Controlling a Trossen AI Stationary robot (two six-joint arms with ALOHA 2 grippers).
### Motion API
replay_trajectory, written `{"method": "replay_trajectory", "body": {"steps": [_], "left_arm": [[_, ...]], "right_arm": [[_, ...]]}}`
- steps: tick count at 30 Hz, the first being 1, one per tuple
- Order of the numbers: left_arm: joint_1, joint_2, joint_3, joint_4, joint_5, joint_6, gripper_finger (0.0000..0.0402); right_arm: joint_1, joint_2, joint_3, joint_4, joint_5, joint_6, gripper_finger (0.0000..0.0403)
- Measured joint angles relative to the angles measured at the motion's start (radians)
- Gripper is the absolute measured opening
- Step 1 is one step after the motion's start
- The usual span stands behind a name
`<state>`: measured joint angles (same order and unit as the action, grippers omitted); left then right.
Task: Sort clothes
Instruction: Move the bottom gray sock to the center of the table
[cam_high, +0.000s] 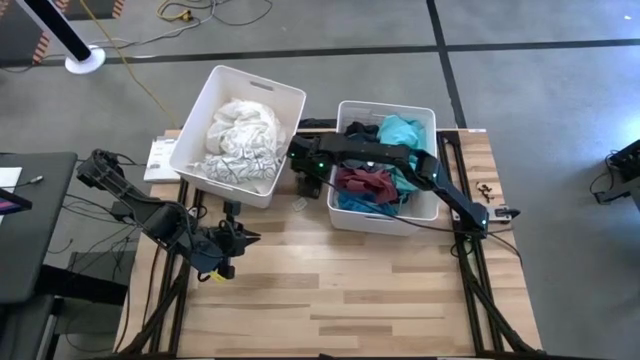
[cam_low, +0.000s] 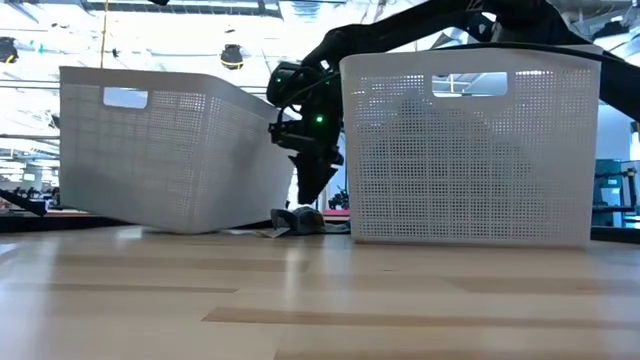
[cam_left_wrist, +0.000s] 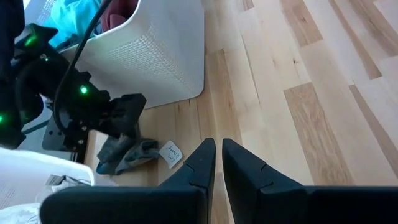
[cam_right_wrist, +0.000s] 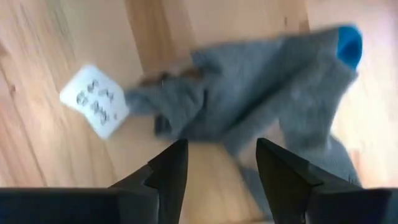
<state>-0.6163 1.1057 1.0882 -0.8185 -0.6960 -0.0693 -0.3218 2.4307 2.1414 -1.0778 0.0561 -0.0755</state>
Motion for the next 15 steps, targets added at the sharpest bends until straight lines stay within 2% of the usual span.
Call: {"method": "replay_trajectory", "body": {"steps": [8,15], "left_arm": [[0.0,0.0,0.0,0.001,0.0,0.004,0.0028],[0.0,0.0,0.0,0.008,-0.007,0.012,0.0028]], "right_arm": [[0.006,-0.017,-0.004,-0.12,0.001,0.035,0.019],[0.046,-0.072,-0.016,-0.011,-0.001,0.002,0.0175]]}}
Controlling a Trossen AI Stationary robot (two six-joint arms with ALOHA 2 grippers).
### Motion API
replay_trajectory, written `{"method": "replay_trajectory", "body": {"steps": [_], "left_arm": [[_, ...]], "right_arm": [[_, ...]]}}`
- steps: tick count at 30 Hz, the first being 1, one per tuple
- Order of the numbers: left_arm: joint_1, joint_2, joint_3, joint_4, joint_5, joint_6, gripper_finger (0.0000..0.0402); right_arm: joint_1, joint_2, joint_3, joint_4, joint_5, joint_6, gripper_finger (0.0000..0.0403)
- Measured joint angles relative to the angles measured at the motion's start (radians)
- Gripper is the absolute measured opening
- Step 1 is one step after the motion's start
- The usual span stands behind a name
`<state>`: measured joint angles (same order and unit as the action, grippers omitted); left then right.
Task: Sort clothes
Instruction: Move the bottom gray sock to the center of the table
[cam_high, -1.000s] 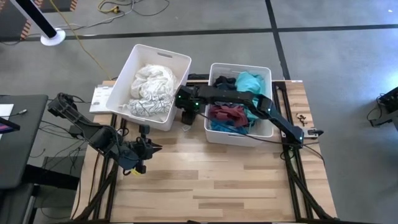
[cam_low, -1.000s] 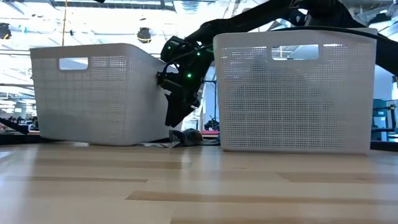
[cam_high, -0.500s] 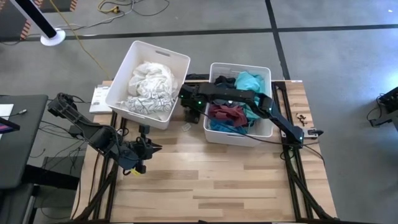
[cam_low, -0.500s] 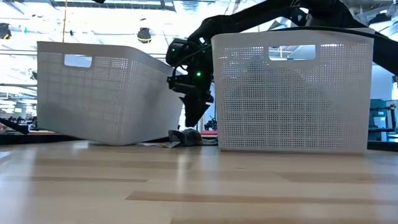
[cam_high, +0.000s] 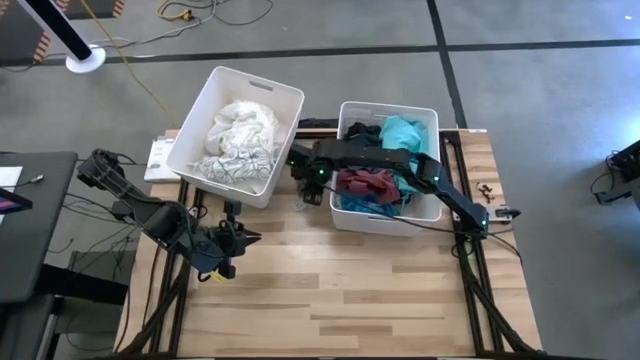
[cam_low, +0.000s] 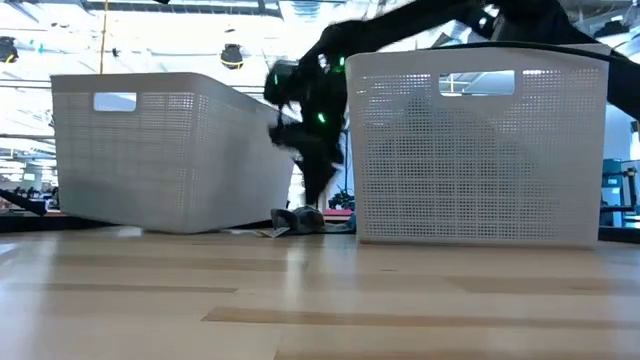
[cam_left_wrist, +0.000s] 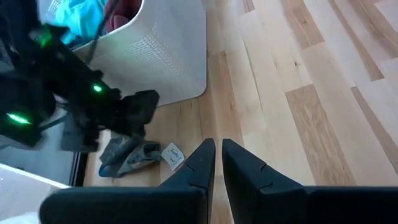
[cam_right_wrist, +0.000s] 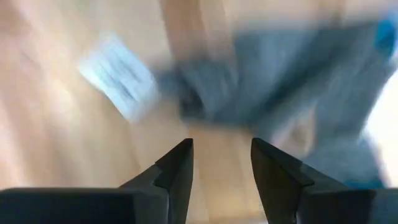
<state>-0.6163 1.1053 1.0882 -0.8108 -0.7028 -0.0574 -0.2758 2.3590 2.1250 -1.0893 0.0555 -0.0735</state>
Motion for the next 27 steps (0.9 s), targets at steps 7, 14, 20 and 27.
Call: {"method": "replay_trajectory", "body": {"steps": [7,14,20,27], "left_arm": [[0.0,0.0,0.0,0.008,-0.009,-0.005,0.0028],[0.011,0.011,0.0,0.048,-0.034,0.038,0.0029],[0.05,0.078,0.0,0.075,-0.044,0.105,0.0074],[0.128,0.205,0.0,0.1,-0.044,0.181,0.0177]], "right_arm": [[0.034,-0.055,0.006,-0.043,0.004,0.011,0.0173],[0.054,-0.051,0.008,-0.218,0.025,0.094,0.0173],[0.1,-0.057,0.008,-0.266,0.075,0.131,0.0173],[0.158,-0.116,0.008,-0.267,0.169,0.185,0.0173]]}}
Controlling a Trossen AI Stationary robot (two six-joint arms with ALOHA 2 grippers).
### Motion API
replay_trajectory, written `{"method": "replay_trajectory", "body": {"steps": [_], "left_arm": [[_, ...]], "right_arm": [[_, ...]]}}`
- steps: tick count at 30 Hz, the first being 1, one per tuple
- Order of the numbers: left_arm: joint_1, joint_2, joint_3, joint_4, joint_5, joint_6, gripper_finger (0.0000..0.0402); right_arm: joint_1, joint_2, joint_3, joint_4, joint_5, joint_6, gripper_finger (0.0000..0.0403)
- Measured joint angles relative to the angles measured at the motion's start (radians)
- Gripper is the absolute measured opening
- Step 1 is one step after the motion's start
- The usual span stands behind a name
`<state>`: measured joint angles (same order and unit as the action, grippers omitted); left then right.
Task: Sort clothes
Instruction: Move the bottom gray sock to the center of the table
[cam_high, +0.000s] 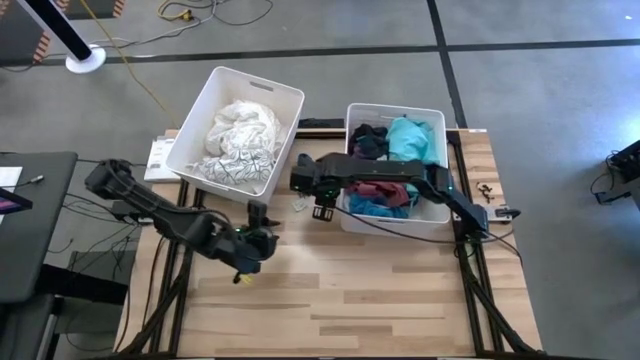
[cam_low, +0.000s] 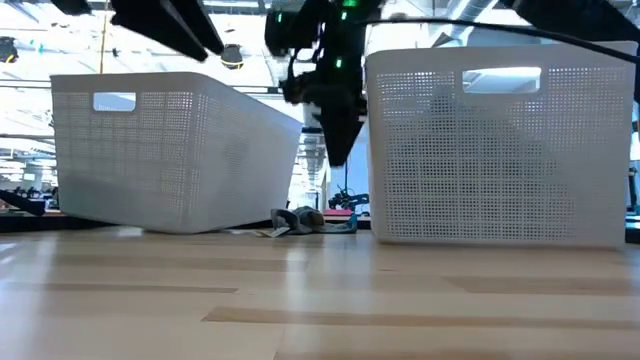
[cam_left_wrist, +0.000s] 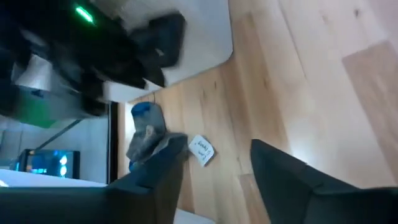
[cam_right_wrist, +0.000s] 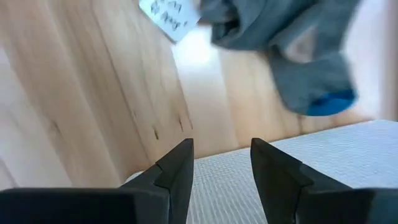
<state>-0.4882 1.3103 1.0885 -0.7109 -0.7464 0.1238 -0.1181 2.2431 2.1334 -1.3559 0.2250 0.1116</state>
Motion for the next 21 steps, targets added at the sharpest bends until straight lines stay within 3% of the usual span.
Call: {"method": "replay_trajectory", "body": {"steps": [5,12,21], "left_arm": [[0.02,0.073,0.0,0.02,0.033,0.004,0.0214],[0.036,0.148,0.0,0.116,0.024,0.038,0.0217],[0.14,0.234,0.0,0.263,-0.041,0.215,0.0217]], "right_arm": [[0.048,-0.087,0.0,0.005,0.074,0.062,0.0173],[0.134,-0.215,0.0,0.001,0.241,0.158,0.0173],[0.27,-0.365,0.001,0.042,0.409,0.209,0.0173]]}}
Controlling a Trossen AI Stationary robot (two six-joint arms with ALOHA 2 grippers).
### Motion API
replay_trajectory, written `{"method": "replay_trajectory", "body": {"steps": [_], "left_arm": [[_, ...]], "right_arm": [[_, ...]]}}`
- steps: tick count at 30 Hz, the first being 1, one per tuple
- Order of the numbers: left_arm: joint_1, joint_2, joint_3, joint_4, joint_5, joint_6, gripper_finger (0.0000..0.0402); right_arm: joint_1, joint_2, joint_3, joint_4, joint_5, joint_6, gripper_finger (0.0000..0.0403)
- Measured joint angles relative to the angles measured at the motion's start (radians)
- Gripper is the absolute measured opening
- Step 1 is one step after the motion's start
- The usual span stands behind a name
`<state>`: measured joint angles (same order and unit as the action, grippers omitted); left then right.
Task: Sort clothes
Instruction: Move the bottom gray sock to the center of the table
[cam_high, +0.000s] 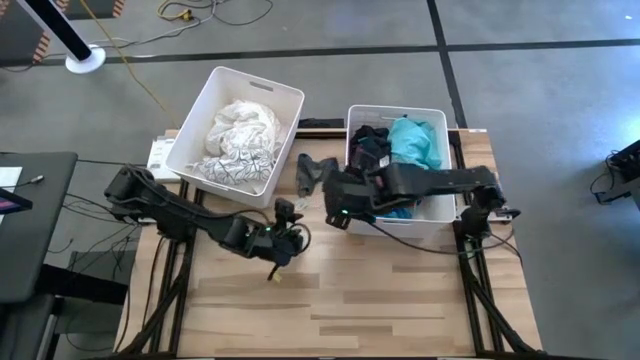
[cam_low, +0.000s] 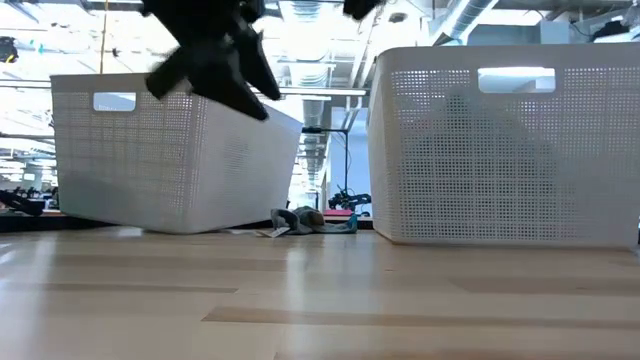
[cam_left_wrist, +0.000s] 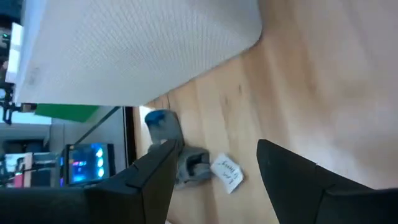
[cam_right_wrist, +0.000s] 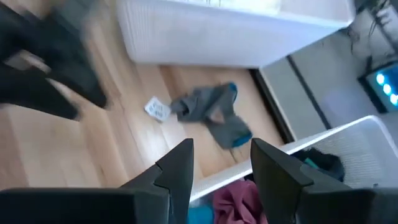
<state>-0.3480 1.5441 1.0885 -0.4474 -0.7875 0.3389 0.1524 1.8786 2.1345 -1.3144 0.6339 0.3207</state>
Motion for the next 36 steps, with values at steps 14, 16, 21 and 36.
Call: {"method": "replay_trajectory", "body": {"steps": [14,16,21,36], "left_arm": [[0.295,0.114,0.0,0.124,0.189,0.141,0.0217],[0.335,0.126,0.0,0.133,0.252,0.129,0.0217],[0.406,0.174,0.001,0.146,0.32,0.095,0.0217],[0.527,0.324,0.026,0.223,0.448,-0.007,0.0217]], "right_arm": [[0.153,-0.058,0.001,0.005,0.097,0.041,0.0173],[0.163,-0.057,-0.003,0.008,0.098,0.045,0.0173],[0.171,-0.056,-0.013,-0.016,0.106,0.062,0.0173],[0.189,-0.057,-0.013,-0.021,0.107,0.074,0.0173]]}}
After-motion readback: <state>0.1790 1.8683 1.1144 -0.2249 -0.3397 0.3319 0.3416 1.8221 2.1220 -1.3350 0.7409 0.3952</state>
